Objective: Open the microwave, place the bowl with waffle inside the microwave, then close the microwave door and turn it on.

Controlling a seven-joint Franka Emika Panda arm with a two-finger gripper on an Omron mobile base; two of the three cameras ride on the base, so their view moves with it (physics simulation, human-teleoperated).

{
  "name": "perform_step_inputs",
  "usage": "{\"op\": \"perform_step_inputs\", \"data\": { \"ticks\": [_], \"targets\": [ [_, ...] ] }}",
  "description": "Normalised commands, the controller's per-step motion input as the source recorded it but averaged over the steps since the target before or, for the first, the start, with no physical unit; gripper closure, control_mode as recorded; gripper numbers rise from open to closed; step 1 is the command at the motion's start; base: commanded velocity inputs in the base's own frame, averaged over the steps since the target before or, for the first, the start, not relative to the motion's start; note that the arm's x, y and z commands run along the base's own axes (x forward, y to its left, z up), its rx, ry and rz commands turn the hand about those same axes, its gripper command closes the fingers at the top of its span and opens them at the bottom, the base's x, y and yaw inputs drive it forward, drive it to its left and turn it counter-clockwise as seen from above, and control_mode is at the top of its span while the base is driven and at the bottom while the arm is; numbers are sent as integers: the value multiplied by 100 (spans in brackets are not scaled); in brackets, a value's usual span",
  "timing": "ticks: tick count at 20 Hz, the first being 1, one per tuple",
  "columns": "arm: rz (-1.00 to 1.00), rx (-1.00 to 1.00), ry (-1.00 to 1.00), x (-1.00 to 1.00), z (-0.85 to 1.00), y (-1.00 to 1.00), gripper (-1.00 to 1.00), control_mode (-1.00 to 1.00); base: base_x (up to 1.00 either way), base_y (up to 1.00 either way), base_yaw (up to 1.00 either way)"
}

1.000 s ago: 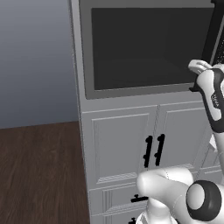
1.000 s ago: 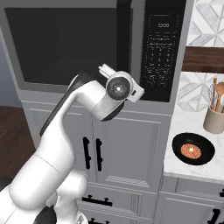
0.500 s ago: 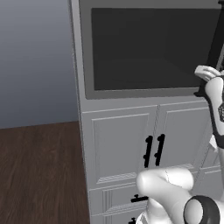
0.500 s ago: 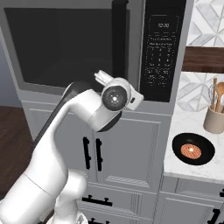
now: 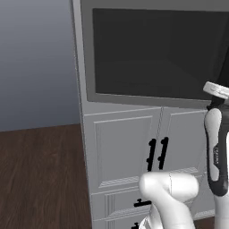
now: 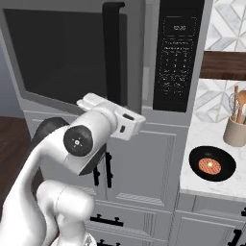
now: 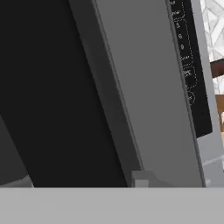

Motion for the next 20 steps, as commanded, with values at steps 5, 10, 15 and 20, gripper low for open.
{"op": "perform_step_inputs", "data": {
  "ticks": [5,10,15,20],
  "targets": [
    [-26,-35,-9,-100,-9,18,100,-100,0,0,0],
    [-33,-35,-7,-100,-22,59,100,-100,0,0,0],
    [-31,-26,-9,-93,-23,66,-100,-100,0,0,0],
    [-3,0,-5,-5,-7,23,-100,-100,0,0,0]
  ]
}}
